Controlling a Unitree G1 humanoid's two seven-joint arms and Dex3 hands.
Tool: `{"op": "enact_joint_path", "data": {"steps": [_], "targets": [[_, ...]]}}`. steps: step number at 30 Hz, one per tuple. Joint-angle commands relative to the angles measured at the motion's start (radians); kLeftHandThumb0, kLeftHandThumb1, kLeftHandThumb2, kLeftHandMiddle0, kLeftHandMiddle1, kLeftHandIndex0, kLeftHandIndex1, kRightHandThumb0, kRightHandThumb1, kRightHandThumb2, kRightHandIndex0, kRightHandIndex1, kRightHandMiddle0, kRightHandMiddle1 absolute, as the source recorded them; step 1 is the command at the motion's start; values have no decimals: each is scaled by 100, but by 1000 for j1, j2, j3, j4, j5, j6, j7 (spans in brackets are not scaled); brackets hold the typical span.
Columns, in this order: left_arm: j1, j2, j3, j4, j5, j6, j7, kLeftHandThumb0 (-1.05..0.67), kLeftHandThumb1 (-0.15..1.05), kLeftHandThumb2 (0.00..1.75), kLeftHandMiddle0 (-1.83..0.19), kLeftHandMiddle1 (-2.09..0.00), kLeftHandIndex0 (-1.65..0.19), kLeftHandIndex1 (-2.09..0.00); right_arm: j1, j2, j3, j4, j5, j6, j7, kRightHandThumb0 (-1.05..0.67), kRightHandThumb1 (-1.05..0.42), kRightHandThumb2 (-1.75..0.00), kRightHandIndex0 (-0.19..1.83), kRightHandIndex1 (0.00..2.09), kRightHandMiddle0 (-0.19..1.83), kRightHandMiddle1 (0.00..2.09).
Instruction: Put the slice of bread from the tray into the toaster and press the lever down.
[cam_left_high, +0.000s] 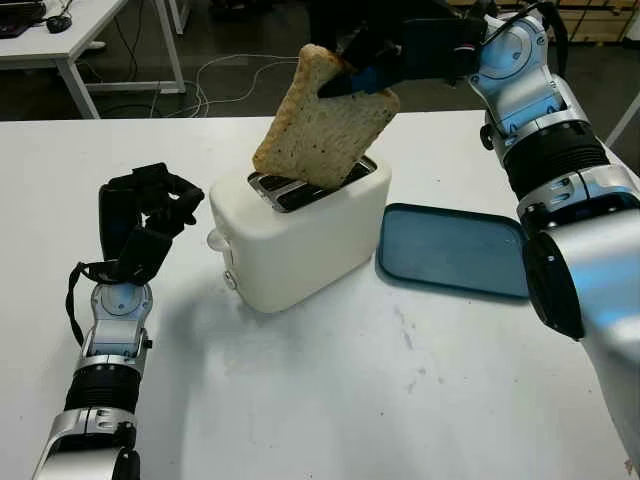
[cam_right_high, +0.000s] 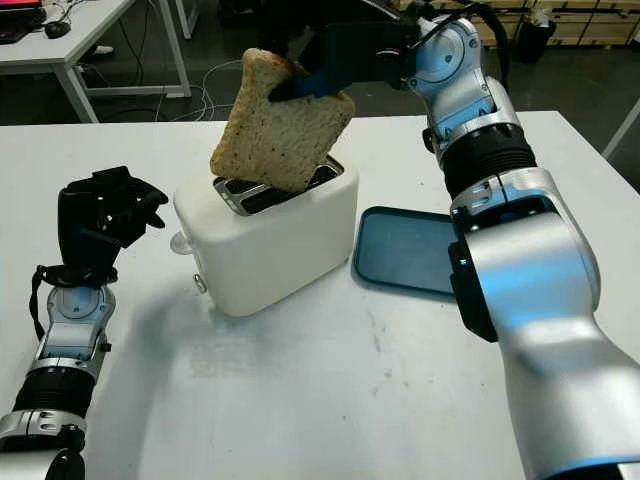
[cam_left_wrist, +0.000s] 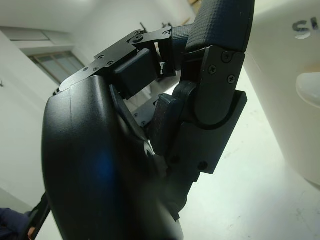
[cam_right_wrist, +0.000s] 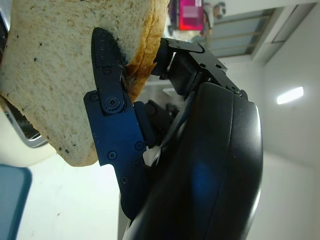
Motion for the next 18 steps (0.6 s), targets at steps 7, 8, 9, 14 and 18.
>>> {"op": "enact_joint_path", "data": {"steps": [7,8,9,14,18], "targets": [[11,-4,-3,-15,18,11,15,-105,92,19,-126,-112,-120,-91,13,-28,21,13,-37,-32,-6,-44,-92,-36,113,175,94,175],[12,-4,-4,-18,21,15,17,-105,92,19,-127,-112,-120,-92,12,-37,31,13,-51,-51,-9,-45,-92,-36,112,175,92,175],[13,-5,-3,-21,21,18,17,-105,92,19,-127,-112,-120,-92,11,-46,43,13,-69,-72,-17,-45,-92,-36,111,175,90,175],[15,-10,-2,-23,16,18,16,-105,92,18,-128,-111,-120,-91,-3,-74,93,18,-145,-130,-46,-47,-92,-34,109,175,86,175],[15,-8,-4,-27,32,24,26,-105,92,20,-128,-112,-120,-92,-13,-85,118,24,-178,-168,-68,-48,-92,-33,109,175,84,175]]}}
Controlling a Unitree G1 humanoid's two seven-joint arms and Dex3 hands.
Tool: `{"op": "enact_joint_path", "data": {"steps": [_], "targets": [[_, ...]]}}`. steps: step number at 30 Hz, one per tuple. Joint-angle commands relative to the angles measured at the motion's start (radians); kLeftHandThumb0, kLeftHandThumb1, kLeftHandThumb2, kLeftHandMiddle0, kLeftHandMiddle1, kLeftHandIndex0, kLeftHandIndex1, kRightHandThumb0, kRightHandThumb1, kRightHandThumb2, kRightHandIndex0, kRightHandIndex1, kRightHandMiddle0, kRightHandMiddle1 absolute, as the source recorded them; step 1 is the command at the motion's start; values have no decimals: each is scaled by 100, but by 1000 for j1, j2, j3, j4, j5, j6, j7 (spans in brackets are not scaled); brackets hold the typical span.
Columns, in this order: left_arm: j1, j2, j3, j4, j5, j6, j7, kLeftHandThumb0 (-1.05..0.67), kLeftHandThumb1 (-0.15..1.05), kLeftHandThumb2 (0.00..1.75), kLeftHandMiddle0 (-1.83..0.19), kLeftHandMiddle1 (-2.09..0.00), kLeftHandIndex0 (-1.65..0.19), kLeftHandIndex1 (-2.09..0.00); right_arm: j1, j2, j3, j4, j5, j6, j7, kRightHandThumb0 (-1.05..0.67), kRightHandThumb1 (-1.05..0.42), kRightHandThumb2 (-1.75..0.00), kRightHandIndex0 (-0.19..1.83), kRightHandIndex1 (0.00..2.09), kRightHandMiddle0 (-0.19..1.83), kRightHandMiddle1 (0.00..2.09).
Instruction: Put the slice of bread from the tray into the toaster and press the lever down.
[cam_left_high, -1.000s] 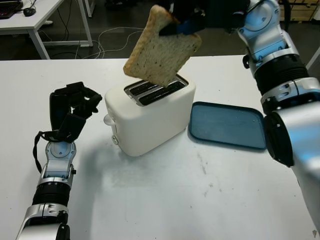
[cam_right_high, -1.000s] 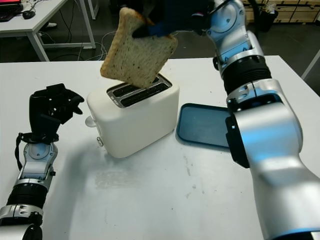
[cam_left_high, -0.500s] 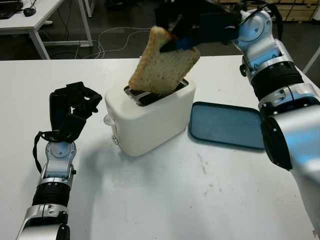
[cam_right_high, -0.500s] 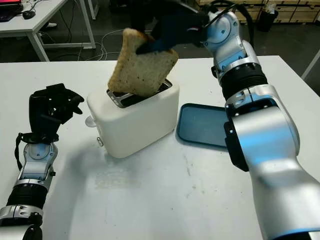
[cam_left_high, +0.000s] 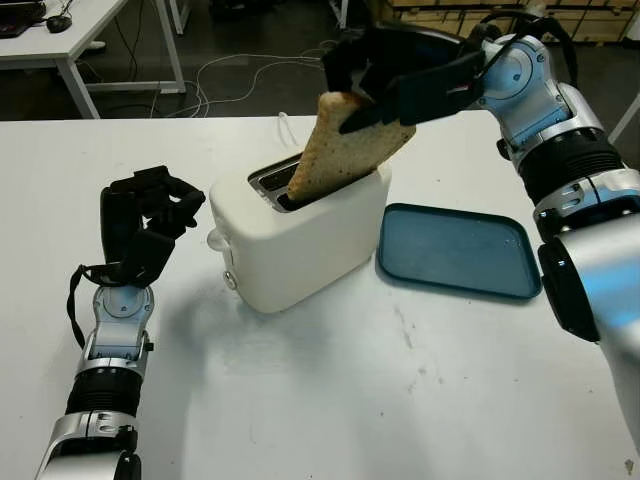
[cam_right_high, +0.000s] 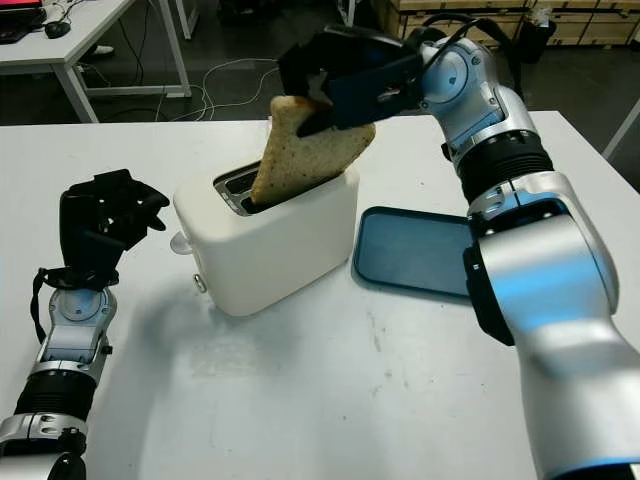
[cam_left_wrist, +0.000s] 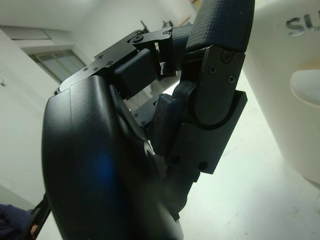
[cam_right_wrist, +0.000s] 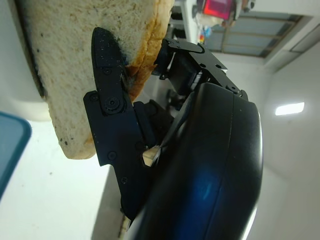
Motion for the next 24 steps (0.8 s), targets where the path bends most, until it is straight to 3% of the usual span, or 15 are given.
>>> {"op": "enact_joint_path", "data": {"steps": [1,14,18,19,20,22,24], "targets": [[3,-2,-2,-9,0,11,3,-105,92,20,-128,-112,-120,-92,-26,-16,17,8,-29,-30,-25,-49,-92,-33,109,175,84,175],[9,-11,-2,-28,-2,24,2,-105,92,18,-128,-112,-119,-93,-35,45,85,-4,-97,-118,-93,-52,-92,-28,116,175,92,175],[12,-10,-3,-33,2,28,3,-105,92,19,-127,-112,-119,-93,-17,62,85,-10,-74,-124,-72,-67,-92,-22,108,175,82,175],[13,-10,-3,-36,2,32,3,-105,92,19,-128,-112,-120,-93,-17,63,81,-9,-59,-117,-35,-76,-92,-18,97,162,75,156],[14,-10,-2,-39,1,35,3,-105,92,19,-128,-112,-120,-93,-20,62,82,-7,-51,-118,0,-86,-92,-13,77,135,67,116],[12,-10,0,-32,-10,25,-6,-105,92,19,-128,-112,-120,-93,-29,57,83,-4,-46,-116,54,-97,-92,-10,49,100,61,60],[11,-10,1,-26,-13,18,-8,-105,92,18,-127,-111,-120,-92,-31,53,80,-8,-49,-110,72,-100,-92,-8,27,85,55,28]]}}
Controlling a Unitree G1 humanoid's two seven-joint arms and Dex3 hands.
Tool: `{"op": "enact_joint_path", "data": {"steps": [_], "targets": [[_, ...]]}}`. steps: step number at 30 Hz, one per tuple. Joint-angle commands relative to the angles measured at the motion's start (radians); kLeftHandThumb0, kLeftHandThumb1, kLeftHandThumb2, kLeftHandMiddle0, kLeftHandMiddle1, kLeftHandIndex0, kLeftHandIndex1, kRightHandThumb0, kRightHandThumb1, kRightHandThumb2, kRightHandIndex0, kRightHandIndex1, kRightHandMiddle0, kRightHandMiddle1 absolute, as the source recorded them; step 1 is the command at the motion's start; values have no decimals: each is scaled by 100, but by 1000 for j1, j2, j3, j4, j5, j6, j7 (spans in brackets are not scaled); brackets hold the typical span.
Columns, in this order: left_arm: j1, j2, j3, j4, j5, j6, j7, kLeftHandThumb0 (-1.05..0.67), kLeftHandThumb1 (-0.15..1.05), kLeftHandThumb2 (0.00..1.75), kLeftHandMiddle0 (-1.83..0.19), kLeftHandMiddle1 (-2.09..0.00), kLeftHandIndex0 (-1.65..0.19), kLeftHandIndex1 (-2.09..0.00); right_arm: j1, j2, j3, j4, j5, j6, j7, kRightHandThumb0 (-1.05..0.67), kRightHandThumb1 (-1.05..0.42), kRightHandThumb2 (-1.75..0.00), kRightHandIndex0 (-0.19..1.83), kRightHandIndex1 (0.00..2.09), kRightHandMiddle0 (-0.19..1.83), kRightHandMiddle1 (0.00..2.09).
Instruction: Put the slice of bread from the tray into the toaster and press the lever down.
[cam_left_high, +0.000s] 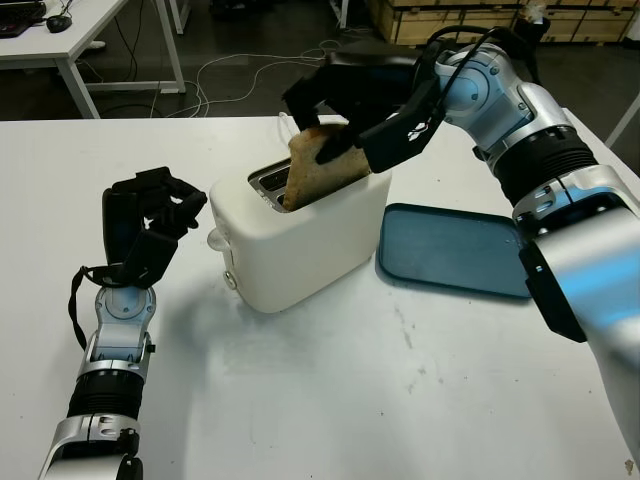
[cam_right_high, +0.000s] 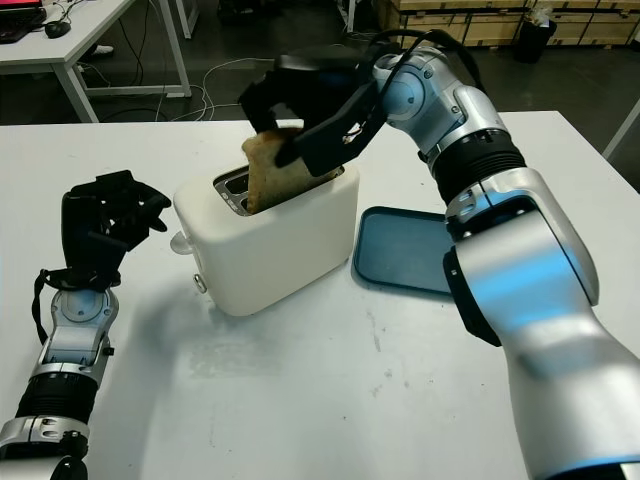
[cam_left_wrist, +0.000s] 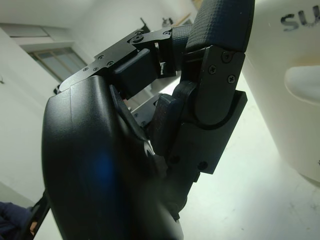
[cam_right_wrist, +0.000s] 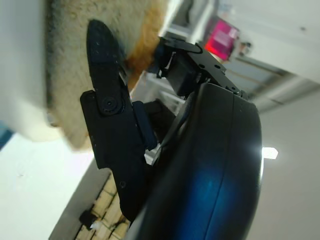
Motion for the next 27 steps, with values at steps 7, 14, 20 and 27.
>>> {"op": "enact_joint_path", "data": {"steps": [7,14,20,27], "targets": [[0,-1,0,-10,3,9,8,-105,92,19,-129,-111,-121,-91,-2,-31,-20,-16,13,15,-4,-96,-92,-5,5,88,47,11],[1,1,-2,-10,12,10,14,-105,92,20,-129,-111,-120,-93,-6,-59,-64,-17,34,30,-24,-98,-92,-2,2,91,43,7],[0,5,5,-9,-4,4,4,-105,92,18,-128,-111,-119,-92,87,-105,-187,-68,87,-3,-269,-78,-91,-4,24,90,58,10],[-10,33,15,-5,6,10,0,-105,92,21,-126,-115,-118,-94,376,-233,-190,-171,-102,-96,-861,-54,-92,-17,68,83,89,17]]}}
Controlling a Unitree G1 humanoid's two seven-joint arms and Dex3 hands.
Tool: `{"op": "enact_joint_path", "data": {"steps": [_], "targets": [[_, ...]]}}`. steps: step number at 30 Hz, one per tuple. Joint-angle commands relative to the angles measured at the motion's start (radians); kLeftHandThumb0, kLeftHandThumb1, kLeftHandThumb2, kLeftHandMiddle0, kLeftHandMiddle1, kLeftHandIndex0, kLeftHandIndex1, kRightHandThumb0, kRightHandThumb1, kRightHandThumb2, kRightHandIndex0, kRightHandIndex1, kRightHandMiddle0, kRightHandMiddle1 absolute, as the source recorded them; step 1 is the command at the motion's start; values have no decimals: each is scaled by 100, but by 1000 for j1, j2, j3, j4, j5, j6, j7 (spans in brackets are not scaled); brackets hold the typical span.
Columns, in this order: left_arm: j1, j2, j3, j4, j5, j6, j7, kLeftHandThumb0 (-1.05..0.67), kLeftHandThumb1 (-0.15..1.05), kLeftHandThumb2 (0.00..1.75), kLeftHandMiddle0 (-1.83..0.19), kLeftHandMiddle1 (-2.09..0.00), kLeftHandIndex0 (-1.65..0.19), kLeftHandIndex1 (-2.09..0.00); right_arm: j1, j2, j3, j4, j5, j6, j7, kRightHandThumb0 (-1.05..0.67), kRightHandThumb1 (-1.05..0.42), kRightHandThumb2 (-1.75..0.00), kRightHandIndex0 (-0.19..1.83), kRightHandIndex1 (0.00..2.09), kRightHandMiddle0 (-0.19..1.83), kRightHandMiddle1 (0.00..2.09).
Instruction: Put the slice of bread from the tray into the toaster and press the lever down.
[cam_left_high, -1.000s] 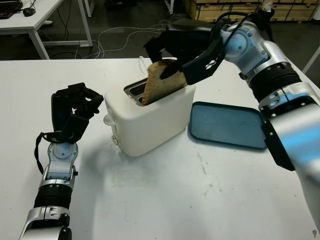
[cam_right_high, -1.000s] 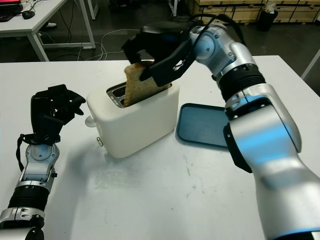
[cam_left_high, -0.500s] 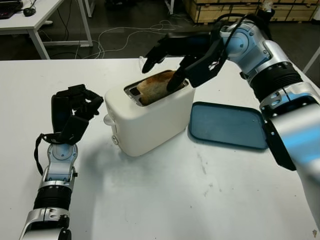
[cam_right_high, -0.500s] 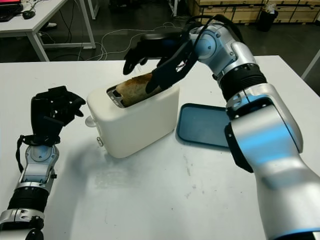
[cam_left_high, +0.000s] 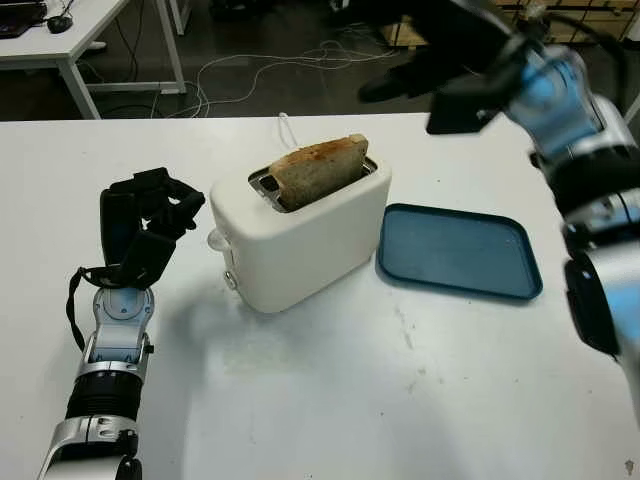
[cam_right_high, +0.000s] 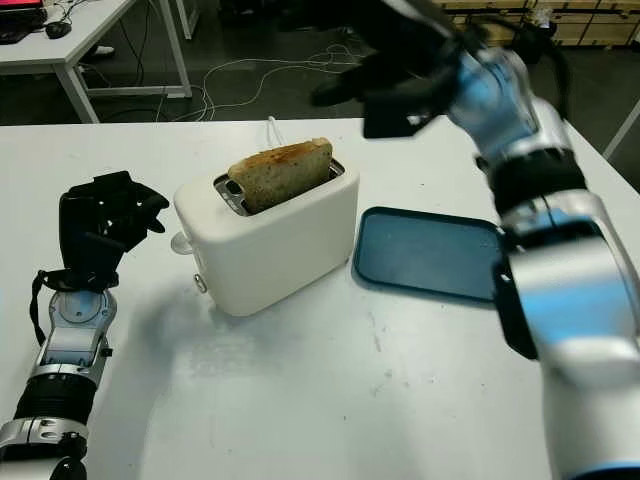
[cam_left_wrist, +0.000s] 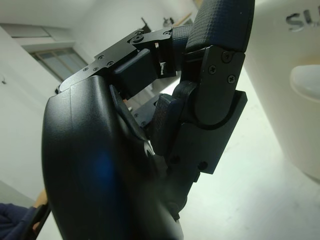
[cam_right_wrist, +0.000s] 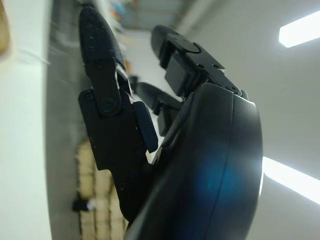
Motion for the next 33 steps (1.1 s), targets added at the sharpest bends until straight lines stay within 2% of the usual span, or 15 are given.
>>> {"op": "enact_joint_path", "data": {"steps": [1,4,9,16,22,27,33], "targets": [[-12,26,9,1,5,10,0,-105,92,22,-124,-117,-117,-97,141,-26,-11,-35,-22,-27,-105,-51,-92,-16,72,79,90,15],[-17,44,10,0,6,27,-5,-105,92,22,-124,-120,-116,-100,335,-38,-53,-133,8,-21,-182,-45,-92,-15,75,76,90,12],[-29,66,4,9,7,30,-18,-105,92,21,-122,-120,-115,-101,614,1,-131,-290,28,19,-305,-37,-92,-18,81,75,94,9],[-45,91,-1,28,17,6,-43,-105,92,20,-122,-119,-116,-99,789,105,-195,-379,24,91,-455,-35,-92,-17,88,83,103,9],[-56,132,-17,56,56,-34,-39,-105,92,25,-123,-123,-111,-106,845,225,-250,-496,292,174,-272,-38,-92,-21,88,87,106,7],[-55,165,-33,72,74,-56,-55,-105,92,24,-125,-125,-111,-107,856,284,-318,-648,604,321,-42,-40,-92,-24,96,83,112,7],[-54,215,-58,92,110,-118,-73,-105,92,32,-128,-122,-114,-105,852,299,-361,-711,657,410,43,-42,-92,-24,96,98,119,9]]}}
